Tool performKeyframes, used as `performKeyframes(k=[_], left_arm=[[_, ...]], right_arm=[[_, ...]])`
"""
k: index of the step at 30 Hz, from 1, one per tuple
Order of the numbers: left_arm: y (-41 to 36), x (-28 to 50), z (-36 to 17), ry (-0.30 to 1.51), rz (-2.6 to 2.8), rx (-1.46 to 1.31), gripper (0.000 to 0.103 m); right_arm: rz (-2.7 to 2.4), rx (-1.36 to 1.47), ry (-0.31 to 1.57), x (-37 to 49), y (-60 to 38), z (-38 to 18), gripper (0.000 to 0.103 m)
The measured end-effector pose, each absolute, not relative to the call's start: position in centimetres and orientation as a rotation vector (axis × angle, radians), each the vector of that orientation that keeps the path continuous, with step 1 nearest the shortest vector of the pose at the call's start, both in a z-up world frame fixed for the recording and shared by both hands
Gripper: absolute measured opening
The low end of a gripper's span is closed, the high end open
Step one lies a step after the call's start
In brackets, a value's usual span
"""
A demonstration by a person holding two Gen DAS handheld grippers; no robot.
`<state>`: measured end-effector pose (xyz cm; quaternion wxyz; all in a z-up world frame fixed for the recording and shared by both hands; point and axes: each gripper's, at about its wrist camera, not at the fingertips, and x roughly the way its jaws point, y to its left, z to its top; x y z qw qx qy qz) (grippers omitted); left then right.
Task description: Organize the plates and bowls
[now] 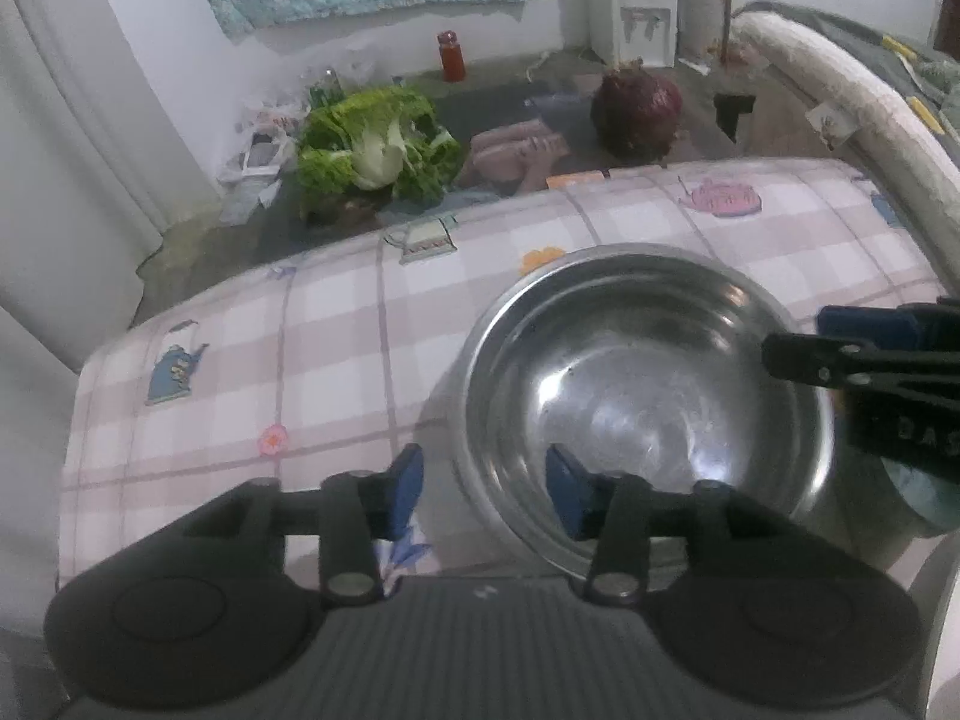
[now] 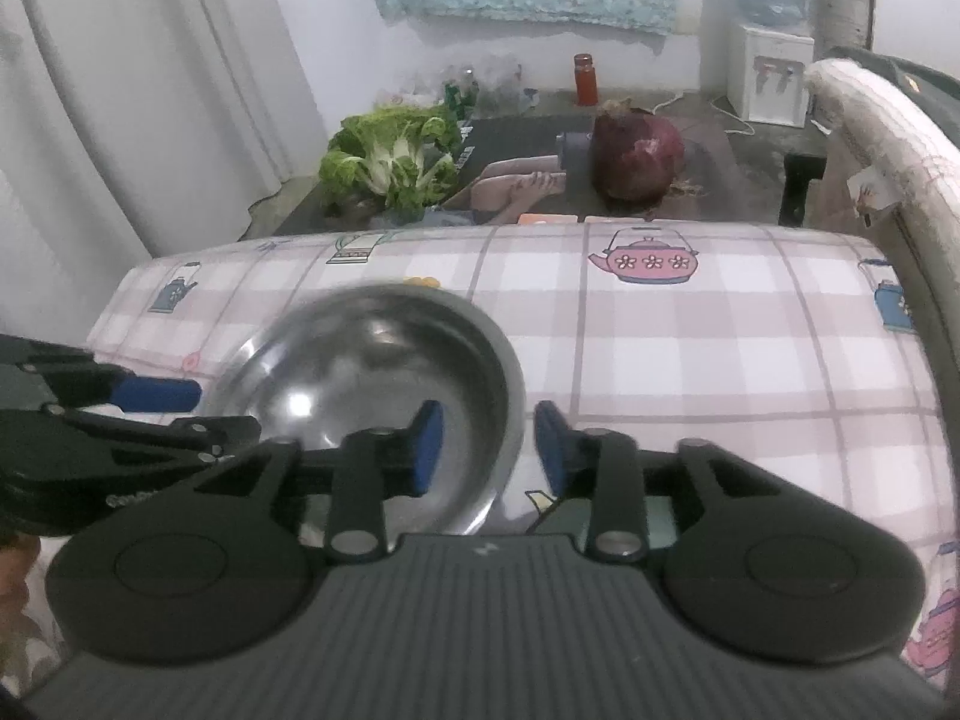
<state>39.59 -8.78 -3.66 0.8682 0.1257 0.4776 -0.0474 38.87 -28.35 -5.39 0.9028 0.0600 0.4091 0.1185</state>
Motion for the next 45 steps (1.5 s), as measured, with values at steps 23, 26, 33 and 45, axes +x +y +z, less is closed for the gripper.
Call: performKeyframes(k=[23,26,33,45], left_arm=[[-6.4,40.0,-6.5,1.158,-0.151,0.054,0.041],[-5.4,39.2,-6.5,1.174,-0.157,0.033,0.041],[-4.1,37.4,-6.1,1.191,-0.153,0.046,0.041],[-3.5,34.7,-3.2,1.097,-0.112,0.089,0.067]], right_arm=[[0.327,0.123,1.002,42.5,-27.4,-7.0,0.021],[0.356,0.086,1.013,41.5,-26.6,-6.7,0.021],[0.411,0.016,1.016,38.7,-25.1,-6.2,0.023],[0.356,0.082,0.926,35.2,-26.9,-4.3,0.047]])
